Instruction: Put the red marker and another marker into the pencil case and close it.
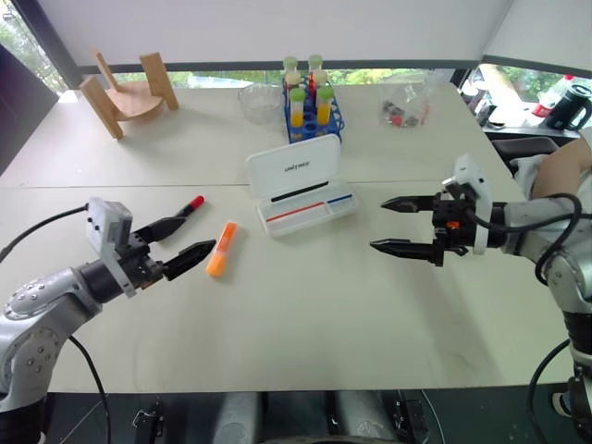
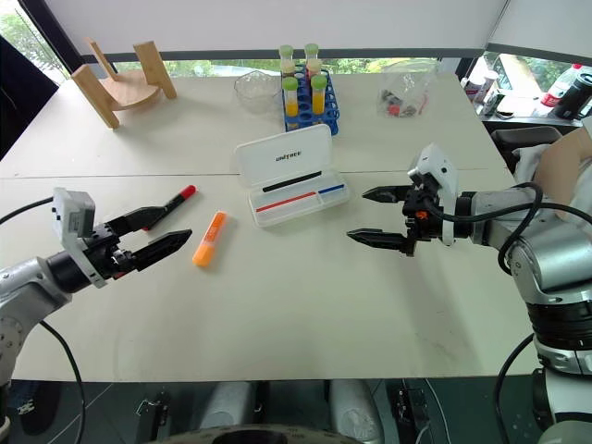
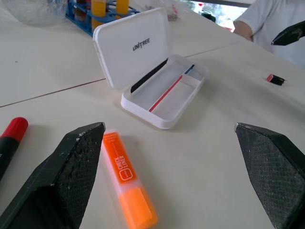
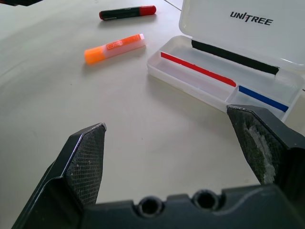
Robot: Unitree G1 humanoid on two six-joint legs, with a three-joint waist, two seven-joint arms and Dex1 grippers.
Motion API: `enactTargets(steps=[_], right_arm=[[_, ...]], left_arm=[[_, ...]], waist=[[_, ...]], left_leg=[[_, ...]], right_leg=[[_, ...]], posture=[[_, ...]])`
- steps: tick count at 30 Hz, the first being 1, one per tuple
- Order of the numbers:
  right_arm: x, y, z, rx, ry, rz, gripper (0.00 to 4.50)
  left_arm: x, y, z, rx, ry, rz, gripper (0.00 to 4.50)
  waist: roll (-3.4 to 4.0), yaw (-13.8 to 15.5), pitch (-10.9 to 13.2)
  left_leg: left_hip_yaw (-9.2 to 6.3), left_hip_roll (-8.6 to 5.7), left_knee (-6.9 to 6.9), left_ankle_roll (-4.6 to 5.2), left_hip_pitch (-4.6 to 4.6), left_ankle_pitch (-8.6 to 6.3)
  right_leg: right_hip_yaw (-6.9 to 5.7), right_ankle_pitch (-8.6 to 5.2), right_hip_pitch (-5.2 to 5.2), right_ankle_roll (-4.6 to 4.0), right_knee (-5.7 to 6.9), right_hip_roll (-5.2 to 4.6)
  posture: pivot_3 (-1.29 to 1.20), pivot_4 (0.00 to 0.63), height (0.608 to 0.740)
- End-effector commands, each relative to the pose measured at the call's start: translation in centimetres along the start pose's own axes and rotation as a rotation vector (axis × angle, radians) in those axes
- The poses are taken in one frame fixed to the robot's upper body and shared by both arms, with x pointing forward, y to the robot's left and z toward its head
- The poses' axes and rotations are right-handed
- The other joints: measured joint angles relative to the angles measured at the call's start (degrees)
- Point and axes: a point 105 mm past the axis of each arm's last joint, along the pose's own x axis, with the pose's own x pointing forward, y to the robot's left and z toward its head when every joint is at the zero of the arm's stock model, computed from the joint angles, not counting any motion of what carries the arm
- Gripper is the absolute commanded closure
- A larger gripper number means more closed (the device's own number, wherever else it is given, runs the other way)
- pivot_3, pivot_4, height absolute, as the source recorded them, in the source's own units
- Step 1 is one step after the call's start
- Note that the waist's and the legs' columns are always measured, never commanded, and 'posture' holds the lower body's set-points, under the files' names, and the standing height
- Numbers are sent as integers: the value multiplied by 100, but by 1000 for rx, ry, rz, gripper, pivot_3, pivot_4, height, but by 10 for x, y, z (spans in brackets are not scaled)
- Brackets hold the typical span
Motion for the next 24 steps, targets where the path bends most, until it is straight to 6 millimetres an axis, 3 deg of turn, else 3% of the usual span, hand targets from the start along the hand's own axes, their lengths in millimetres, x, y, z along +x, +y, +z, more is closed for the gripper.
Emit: enactTargets(steps=[1,8,13,19,24], right_arm=[[-2,3,10,-42,-31,-8,37],[1,6,8,-40,-40,-38,37],[1,11,4,-31,-49,-68,37],[0,15,0,-20,-59,-109,37],[0,18,-3,-11,-64,-138,37]], left_arm=[[9,-5,10,62,-8,-53,0],[78,-15,9,210,49,-281,0],[126,-19,-11,272,126,-409,0],[163,-23,-33,315,204,-485,0],[176,-20,-60,304,290,-504,0]], waist=[[0,2,0],[-5,16,3],[-6,-27,4],[-8,1,6],[-9,-13,6]], left_leg=[[0,0,0,0,0,0],[-1,-10,6,-1,-2,1],[1,-10,-1,0,-6,0],[-1,-10,4,1,-18,1],[-2,-13,10,1,-22,1]], right_leg=[[0,0,0,0,0,0],[-3,1,6,2,0,1],[0,0,-7,3,0,4],[-2,0,-13,3,1,5],[-1,1,-15,5,1,2]], posture=[[0,150,740],[0,150,740],[0,150,740],[0,150,740],[0,150,740]])
